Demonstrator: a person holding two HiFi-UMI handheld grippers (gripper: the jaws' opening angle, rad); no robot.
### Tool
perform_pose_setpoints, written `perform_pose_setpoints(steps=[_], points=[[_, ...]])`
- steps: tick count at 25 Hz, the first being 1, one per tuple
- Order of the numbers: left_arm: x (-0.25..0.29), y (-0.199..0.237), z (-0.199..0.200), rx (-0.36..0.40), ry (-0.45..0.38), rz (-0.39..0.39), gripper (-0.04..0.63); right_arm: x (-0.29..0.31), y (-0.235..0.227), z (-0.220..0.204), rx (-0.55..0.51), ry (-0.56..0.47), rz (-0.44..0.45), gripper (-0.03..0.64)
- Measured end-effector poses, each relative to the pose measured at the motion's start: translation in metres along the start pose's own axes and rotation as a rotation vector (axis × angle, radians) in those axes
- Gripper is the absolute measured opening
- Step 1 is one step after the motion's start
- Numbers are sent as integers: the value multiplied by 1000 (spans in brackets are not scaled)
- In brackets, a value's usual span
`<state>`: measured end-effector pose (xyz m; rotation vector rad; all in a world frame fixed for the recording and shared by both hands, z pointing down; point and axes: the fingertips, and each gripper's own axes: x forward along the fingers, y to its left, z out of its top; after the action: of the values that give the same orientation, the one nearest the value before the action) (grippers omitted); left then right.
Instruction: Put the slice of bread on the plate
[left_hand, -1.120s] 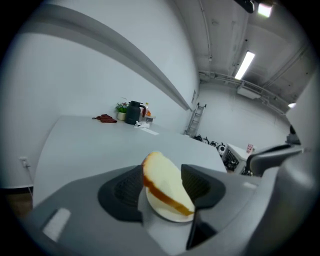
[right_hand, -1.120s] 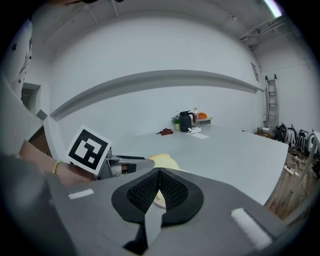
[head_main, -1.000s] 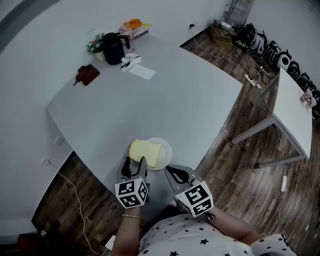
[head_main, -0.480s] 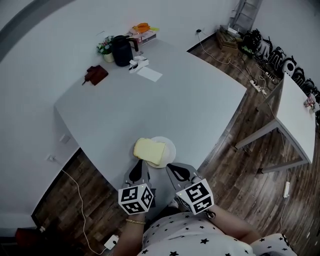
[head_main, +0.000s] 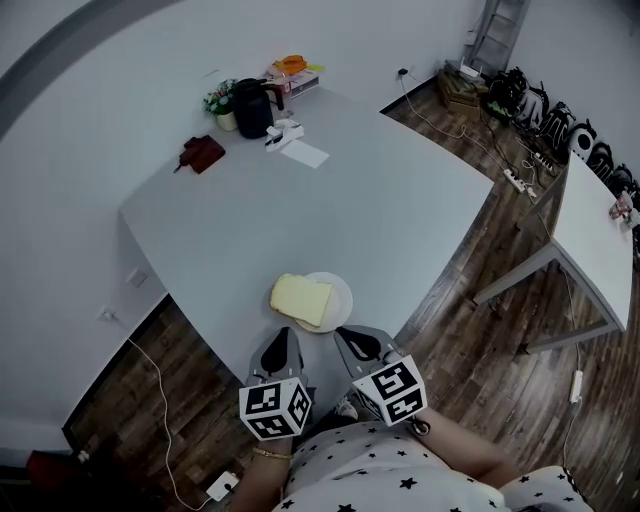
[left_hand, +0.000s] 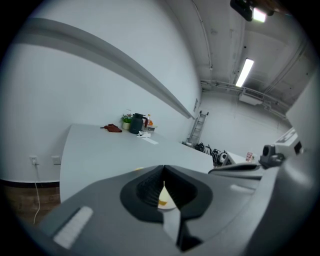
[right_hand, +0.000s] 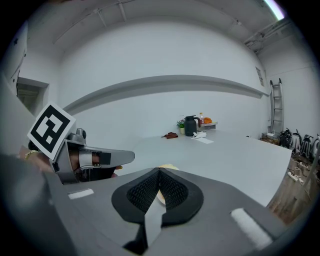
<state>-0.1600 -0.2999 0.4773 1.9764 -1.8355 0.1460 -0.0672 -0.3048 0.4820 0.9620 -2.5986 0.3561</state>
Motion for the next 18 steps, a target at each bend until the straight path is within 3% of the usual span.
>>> perform_pose_setpoints(steps=[18], points=[[-5,-7,3,18,-7,-13,8,0,-2,4,-22,-11,-23,-2]])
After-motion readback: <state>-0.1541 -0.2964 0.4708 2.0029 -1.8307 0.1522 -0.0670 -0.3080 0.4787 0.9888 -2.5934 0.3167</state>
